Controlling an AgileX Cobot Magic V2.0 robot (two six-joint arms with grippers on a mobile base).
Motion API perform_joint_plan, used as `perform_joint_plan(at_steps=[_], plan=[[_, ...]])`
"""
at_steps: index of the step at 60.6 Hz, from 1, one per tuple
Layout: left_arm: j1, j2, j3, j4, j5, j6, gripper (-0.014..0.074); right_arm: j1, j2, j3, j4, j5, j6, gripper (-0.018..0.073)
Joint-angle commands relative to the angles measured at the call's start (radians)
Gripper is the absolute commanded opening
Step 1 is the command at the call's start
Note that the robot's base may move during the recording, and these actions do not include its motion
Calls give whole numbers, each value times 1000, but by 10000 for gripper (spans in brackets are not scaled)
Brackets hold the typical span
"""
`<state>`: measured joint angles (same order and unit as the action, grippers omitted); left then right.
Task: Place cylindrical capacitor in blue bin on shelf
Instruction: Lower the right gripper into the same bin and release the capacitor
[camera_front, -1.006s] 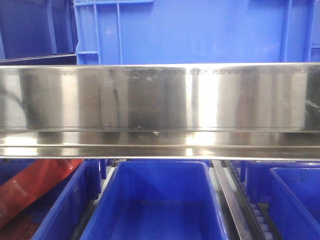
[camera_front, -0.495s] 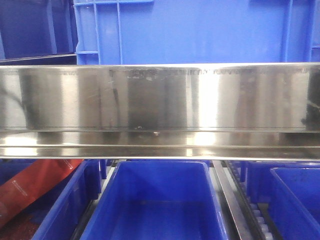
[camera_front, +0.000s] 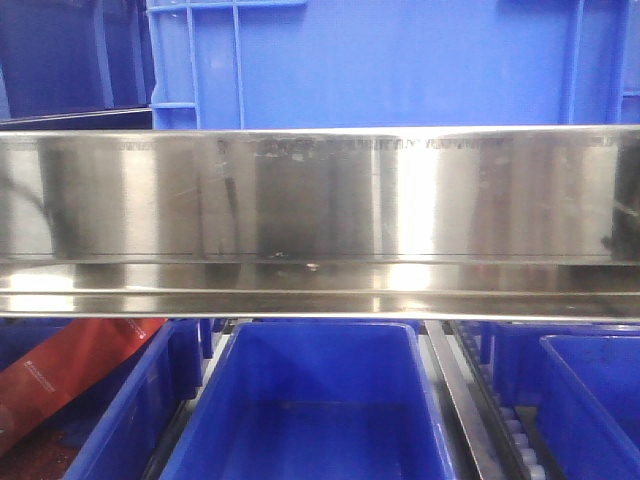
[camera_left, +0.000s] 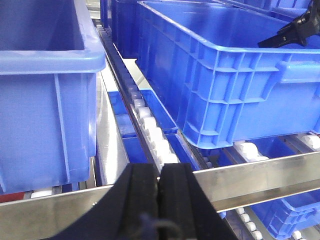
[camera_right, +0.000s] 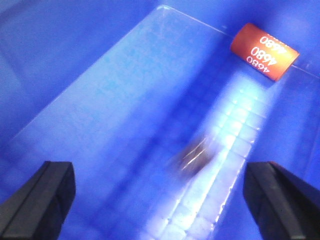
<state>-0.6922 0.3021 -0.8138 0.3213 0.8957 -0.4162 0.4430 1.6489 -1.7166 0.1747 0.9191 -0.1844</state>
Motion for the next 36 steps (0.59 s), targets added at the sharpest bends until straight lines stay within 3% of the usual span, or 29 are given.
perform_joint_plan(at_steps=[1,5,10,25,31,36], plan=[[2,-4,2,-1,-16,-5,-111,-4,-26,-19,-2,-4,2,568],[2,-4,2,-1,-16,-5,-111,-6,-49,-20,-2,-8,2,562],[2,-4,2,-1,-16,-5,-111,-16,-92,-20,-2,-6,7,485],[2,-4,2,1,-16,-5,-111,-83,-267,25,-8,4,10,1],[2,-4,2,7,-16,-5,-111,-122,-357,93,-10,-14,12,-92],[2,-4,2,12,-16,-5,-111,-160,-444,179,-15,-48,28,-119]])
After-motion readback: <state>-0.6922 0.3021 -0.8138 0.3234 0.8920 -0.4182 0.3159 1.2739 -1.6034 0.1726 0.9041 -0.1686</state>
